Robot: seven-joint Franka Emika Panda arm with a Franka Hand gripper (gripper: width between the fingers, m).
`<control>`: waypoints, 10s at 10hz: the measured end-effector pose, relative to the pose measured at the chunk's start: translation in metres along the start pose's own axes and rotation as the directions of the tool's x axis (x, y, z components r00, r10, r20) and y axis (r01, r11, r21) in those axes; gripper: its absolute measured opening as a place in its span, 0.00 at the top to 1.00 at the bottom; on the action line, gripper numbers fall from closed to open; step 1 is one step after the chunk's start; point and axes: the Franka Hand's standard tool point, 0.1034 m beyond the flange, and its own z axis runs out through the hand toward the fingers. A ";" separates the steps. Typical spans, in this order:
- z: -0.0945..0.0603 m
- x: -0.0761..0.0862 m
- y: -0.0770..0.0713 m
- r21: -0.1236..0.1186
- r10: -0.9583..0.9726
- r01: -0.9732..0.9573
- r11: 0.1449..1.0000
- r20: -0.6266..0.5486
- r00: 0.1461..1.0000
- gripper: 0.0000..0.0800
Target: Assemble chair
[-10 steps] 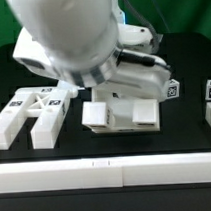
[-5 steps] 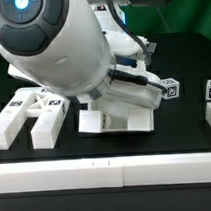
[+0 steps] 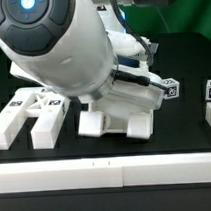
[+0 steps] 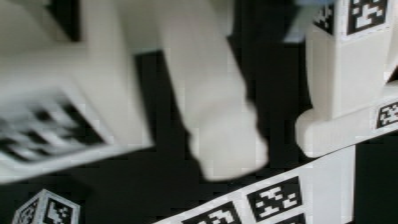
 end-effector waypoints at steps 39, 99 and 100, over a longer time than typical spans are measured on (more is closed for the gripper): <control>-0.027 0.044 0.069 -0.161 -0.290 0.283 0.946 -0.809 0.511 0.19; -0.061 0.001 0.075 0.190 0.055 0.144 0.971 -0.766 0.641 0.64; -0.061 -0.006 0.075 0.264 0.146 0.088 0.960 -0.745 0.651 0.64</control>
Offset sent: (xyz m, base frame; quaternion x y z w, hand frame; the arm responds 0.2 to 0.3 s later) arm 0.0000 0.0000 0.0000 0.0000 0.0000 0.0000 1.0000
